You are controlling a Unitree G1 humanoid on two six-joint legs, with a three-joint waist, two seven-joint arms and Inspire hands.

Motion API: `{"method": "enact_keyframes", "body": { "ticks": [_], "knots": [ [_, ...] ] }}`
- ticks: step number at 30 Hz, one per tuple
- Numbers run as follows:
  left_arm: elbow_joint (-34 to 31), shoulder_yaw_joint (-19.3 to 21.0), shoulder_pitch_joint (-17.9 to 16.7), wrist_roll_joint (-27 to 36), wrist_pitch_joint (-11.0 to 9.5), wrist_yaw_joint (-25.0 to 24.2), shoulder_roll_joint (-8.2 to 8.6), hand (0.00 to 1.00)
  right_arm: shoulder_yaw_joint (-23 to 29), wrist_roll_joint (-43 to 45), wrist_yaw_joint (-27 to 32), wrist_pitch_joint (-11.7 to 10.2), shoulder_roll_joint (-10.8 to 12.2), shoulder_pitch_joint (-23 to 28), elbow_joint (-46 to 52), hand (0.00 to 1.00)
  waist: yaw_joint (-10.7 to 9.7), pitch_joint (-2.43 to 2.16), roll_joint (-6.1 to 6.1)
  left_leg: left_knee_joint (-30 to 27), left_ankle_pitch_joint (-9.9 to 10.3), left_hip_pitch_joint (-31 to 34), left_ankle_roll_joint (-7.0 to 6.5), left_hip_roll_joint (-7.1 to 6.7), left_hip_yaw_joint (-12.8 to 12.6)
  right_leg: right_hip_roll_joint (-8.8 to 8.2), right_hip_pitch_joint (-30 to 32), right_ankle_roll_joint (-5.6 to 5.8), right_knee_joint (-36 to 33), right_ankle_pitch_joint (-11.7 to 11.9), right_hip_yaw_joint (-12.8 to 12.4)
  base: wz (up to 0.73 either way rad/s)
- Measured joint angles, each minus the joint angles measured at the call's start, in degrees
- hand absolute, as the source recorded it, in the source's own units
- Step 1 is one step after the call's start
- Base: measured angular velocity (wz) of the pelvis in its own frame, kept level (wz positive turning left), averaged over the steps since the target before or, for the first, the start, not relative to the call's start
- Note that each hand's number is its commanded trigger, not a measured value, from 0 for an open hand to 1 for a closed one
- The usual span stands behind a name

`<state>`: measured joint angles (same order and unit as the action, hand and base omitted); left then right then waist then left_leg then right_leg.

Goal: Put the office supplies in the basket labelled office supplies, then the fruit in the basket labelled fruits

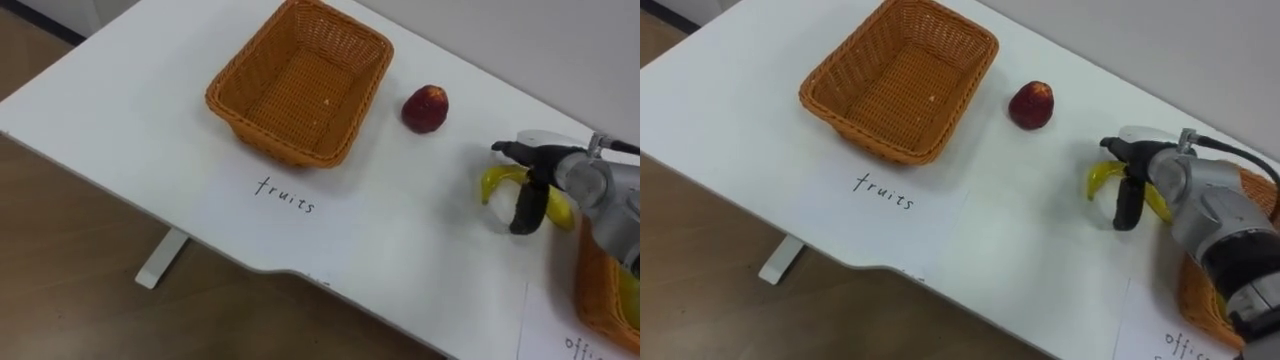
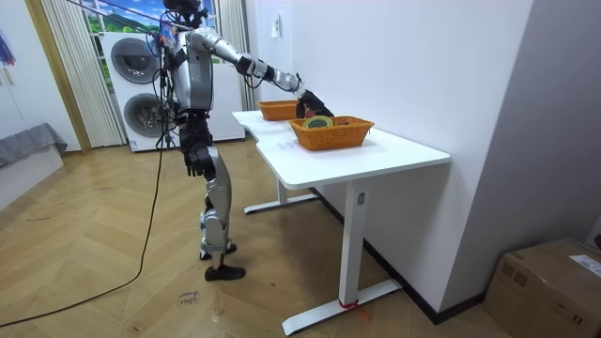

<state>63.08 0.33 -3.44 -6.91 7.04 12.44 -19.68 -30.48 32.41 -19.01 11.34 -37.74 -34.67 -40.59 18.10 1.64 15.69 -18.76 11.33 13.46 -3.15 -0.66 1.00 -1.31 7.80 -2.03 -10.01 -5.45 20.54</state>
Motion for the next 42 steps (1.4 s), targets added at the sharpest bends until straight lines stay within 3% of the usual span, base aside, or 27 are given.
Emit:
{"method": "enact_keyframes", "body": {
  "ticks": [9, 19, 20, 21, 31, 42],
  "knots": [
    [0.0, -0.6, 1.2, 0.0, -0.1, 0.9, -0.08, 0.0, -2.2, 0.9, 1.8, 0.0, 0.0, 0.0, -1.4, 0.0, 0.4, 0.12, 0.03, 0.3, 0.0, 0.4, -0.01, 0.03, -0.1, -0.14, 0.4, 0.01, 0.2, 0.0, -0.1, 0.0],
    [-0.1, -3.3, 1.7, 0.5, -0.1, 0.9, -0.11, 0.0, -2.6, 1.7, 3.4, 0.5, 0.0, 0.0, -1.7, 0.0, 1.2, 0.59, -0.47, 0.2, 0.0, 1.0, -0.02, 0.05, 0.0, -0.18, 1.0, 0.05, 0.2, 0.1, 0.1, 0.0],
    [-0.1, -3.3, 1.7, 0.5, -0.1, 0.9, -0.11, 0.0, -2.6, 1.7, 3.4, 0.6, 0.0, 0.0, -1.7, 0.17, 1.2, 0.58, -0.47, 0.2, 0.0, 1.0, -0.02, 0.05, 0.0, -0.18, 1.0, 0.05, 0.2, 0.1, 0.1, 0.0],
    [-0.1, -3.3, 2.1, 0.5, 0.0, 0.9, -0.12, 0.0, -2.6, 1.7, 3.4, 0.6, 0.0, 0.0, -1.7, 1.0, 1.2, 0.57, -0.45, 0.3, 0.0, 1.0, -0.01, 0.05, 0.0, -0.17, 1.0, 0.05, 0.2, 0.1, 0.1, 0.0],
    [-1.2, -3.5, 2.2, 0.5, 0.0, 0.9, -0.27, 0.0, -2.6, 1.7, 7.2, 1.2, 0.0, -0.9, -1.9, 1.0, 1.5, 0.64, -0.55, 0.3, 0.0, 0.9, -0.02, 0.04, 0.0, -0.11, 1.0, 0.05, 0.3, 0.1, 0.2, 0.0],
    [-1.3, -3.5, 2.7, 0.5, 0.0, 0.9, -0.39, 0.0, -4.4, 1.9, 7.1, 1.2, 0.0, -1.0, -2.0, 1.0, 2.2, 0.46, -0.31, 0.7, 0.0, 0.8, -0.02, 0.02, 0.1, -0.13, 1.0, 0.05, 0.4, 0.1, 0.2, 0.0]
  ]
}}
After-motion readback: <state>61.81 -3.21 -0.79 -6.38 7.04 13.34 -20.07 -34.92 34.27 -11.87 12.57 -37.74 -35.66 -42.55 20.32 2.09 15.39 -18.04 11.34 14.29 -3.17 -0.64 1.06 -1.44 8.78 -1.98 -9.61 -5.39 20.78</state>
